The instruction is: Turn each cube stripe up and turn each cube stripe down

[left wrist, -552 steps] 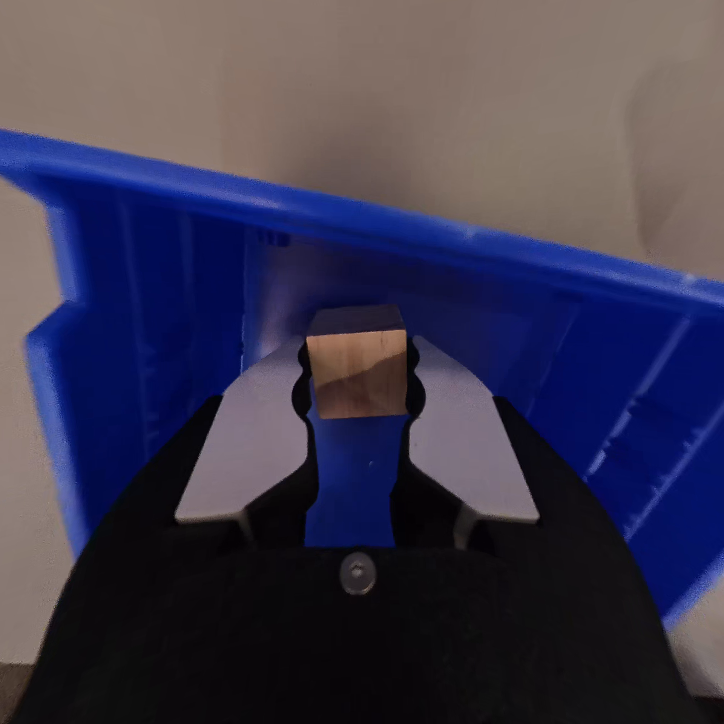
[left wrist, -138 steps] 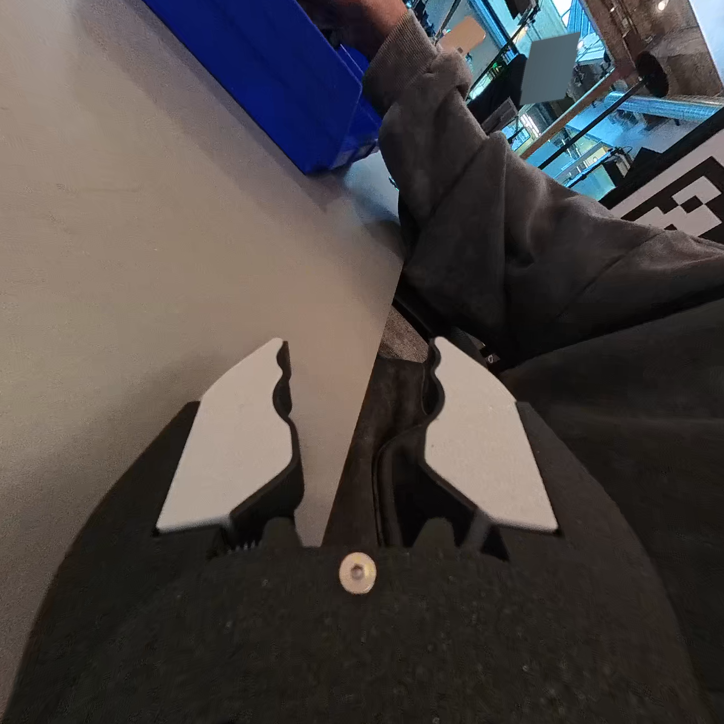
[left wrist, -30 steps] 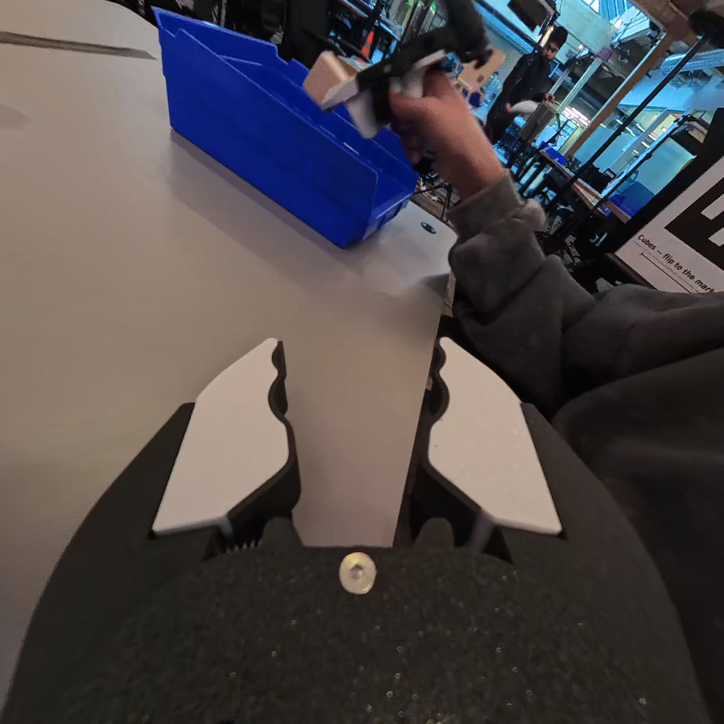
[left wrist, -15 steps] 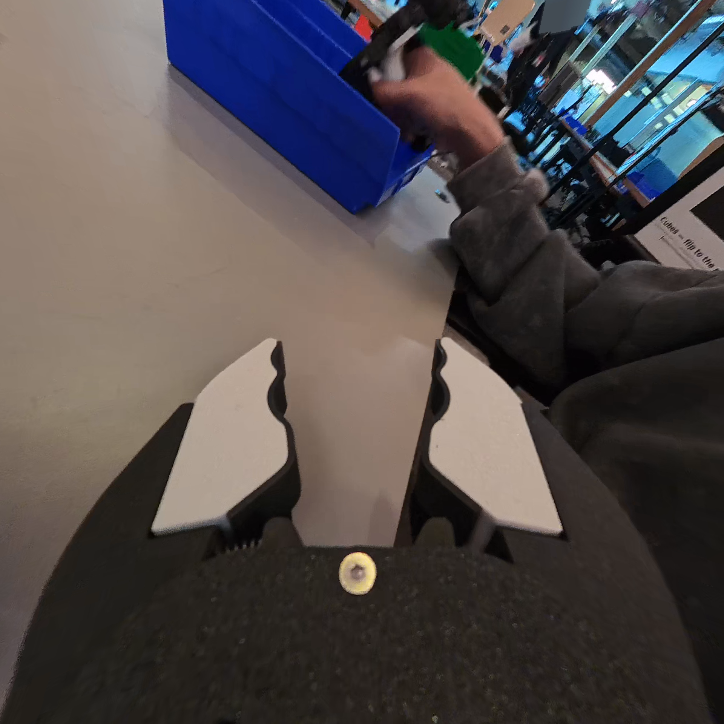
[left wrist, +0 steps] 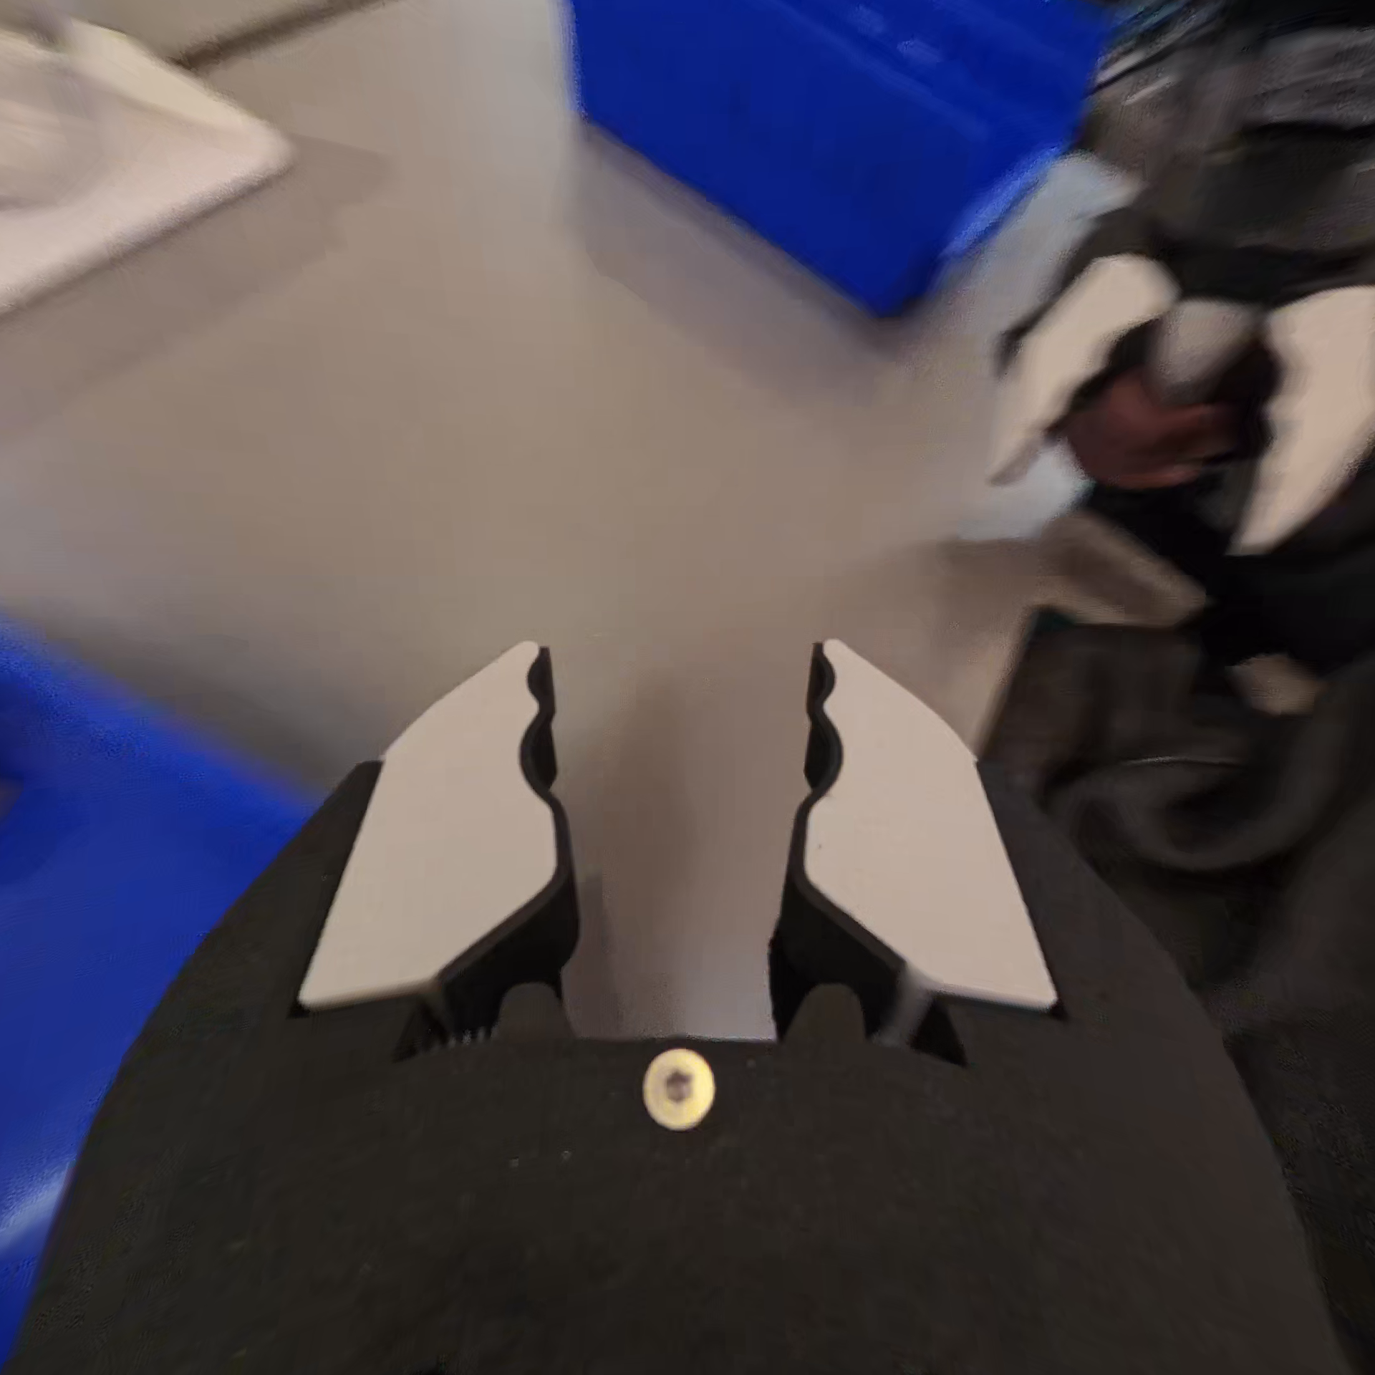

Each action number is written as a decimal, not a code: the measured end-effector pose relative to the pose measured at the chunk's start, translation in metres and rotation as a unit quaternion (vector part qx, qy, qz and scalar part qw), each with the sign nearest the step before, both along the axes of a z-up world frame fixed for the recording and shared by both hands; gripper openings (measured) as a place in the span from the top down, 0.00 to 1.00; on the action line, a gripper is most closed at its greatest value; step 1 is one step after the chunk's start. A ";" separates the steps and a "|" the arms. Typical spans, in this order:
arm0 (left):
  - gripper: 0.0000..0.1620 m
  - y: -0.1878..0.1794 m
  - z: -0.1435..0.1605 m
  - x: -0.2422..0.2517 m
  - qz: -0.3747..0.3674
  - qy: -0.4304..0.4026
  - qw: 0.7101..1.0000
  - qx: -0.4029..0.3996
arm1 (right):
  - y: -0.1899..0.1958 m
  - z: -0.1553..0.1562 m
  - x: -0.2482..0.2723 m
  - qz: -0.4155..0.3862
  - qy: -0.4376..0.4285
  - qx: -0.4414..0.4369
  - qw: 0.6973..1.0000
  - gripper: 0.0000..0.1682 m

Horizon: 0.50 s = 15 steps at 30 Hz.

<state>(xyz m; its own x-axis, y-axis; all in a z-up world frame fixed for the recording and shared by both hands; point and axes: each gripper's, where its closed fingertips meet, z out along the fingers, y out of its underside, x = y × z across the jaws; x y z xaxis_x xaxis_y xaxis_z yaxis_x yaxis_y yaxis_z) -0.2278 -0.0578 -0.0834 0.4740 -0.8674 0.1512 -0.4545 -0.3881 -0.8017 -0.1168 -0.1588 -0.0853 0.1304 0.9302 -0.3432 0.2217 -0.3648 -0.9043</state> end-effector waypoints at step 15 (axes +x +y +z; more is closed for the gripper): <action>0.57 0.187 -0.062 -0.133 -0.151 0.339 0.929 -0.012 | -0.014 -0.021 -0.002 0.080 0.028 -0.070 0.994 0.57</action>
